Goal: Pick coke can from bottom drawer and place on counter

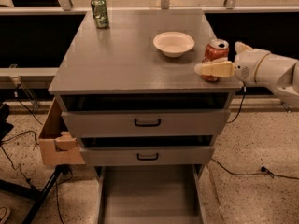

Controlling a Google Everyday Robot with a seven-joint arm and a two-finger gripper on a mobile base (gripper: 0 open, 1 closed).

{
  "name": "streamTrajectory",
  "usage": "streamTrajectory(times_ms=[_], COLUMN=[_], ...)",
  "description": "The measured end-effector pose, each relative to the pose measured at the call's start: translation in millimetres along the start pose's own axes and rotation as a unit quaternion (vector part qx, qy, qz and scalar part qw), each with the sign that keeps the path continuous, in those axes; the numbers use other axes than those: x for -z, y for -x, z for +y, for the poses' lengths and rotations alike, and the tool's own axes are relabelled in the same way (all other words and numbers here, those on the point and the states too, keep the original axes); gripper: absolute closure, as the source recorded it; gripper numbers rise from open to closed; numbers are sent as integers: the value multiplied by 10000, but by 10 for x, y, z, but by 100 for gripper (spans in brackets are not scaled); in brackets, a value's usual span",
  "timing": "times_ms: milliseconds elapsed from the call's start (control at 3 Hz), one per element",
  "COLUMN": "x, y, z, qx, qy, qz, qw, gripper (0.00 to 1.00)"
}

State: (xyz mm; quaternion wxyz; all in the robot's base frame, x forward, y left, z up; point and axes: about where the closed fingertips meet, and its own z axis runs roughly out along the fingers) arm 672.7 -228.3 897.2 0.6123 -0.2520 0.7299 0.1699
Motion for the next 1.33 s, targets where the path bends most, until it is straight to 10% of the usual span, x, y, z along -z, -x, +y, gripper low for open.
streamTrajectory(times_ms=[333, 667, 1000, 1333], x=[105, 624, 1424, 2323], y=[148, 751, 1338, 1273], z=[-23, -300, -146, 377], qx=[157, 1065, 2091, 2678], qy=[299, 230, 284, 50], qz=[143, 456, 692, 1819], qw=[9993, 9930, 9750, 9461], gripper=[0, 0, 0, 0])
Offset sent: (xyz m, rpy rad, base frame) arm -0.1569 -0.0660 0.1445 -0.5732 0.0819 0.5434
